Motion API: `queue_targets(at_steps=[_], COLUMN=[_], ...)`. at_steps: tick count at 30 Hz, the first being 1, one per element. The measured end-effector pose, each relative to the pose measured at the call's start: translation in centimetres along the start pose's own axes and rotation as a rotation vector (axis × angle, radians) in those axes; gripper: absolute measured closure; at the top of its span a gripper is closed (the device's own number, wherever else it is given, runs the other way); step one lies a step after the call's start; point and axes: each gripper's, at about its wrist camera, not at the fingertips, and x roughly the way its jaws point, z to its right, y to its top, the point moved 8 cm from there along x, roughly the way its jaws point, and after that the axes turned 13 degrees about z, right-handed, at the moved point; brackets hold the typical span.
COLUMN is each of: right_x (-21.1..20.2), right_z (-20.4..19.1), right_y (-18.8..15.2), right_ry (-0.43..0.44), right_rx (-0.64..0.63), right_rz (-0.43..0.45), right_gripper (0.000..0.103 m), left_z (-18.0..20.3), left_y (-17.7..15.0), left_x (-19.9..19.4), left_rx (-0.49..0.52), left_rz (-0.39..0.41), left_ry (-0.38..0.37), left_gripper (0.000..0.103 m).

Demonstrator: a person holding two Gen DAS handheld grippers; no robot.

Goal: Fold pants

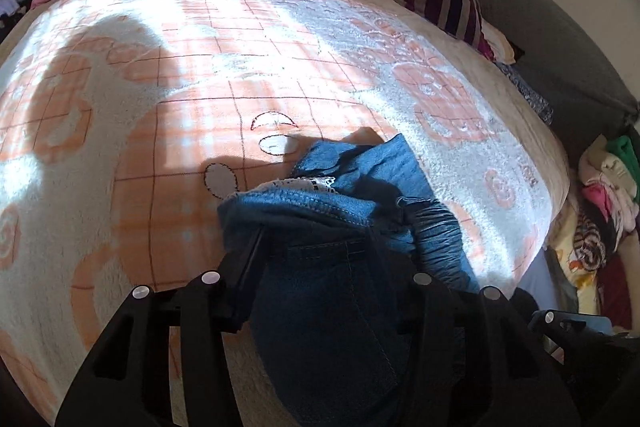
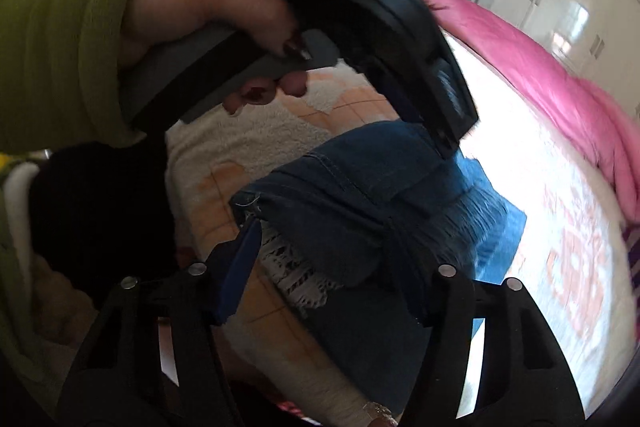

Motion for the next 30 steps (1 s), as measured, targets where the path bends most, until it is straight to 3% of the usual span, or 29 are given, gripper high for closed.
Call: queue_targets(at_steps=[2,3,6,8,12,17,20,21,24,26,30], right_x=[1.3,2.0,2.3,0.8,0.4,0.5,-1.0,-2.0,-4.3,-4.4,-0.7], right_z=[-0.3,-0.4,-0.7,-1.3,-2.0,-1.5,-1.4,-1.2,-0.6,-0.5,-0.5], right_y=[-0.2,-0.5,-0.8,-0.5,-2.2,-3.3,-2.6,-1.7,1.2,2.2,1.9], right_ry=[0.022,0.044,0.114,0.161,0.145,0.146,0.146,0.162,0.203,0.204,0.127], right_rx=[-0.004,0.014,0.061,0.07,0.04,0.125,0.102,0.132,0.204,0.219,0.205], right_rz=[-0.02,-0.031,-0.037,-0.019,-0.049,-0.036,-0.03,0.001,0.121,0.151,0.063], right_gripper=[0.052,0.07,0.095,0.098,0.098,0.097,0.085,0.08,0.08,0.08,0.08], left_z=[-0.6,-0.9,-1.6,-1.8,-1.8,-1.8,-1.9,-1.9,-1.9,-1.9,-1.8], left_y=[-0.4,-0.4,-0.5,-0.5,-0.5,-0.6,-0.6,-0.6,-0.6,-0.6,-0.6], left_x=[1.0,1.3,2.0,2.1,2.5,2.8,2.7,2.7,2.8,2.8,2.8], left_rx=[0.005,0.004,-0.003,-0.011,0.002,0.002,0.0,0.004,0.012,0.011,0.016], left_rz=[-0.024,-0.028,-0.034,-0.033,-0.034,-0.03,-0.032,-0.034,-0.033,-0.031,-0.026], left_ry=[0.019,0.027,0.04,0.036,0.035,0.031,0.028,0.03,0.034,0.036,0.047], left_gripper=[0.056,0.054,0.052,0.051,0.049,0.049,0.049,0.049,0.05,0.05,0.05])
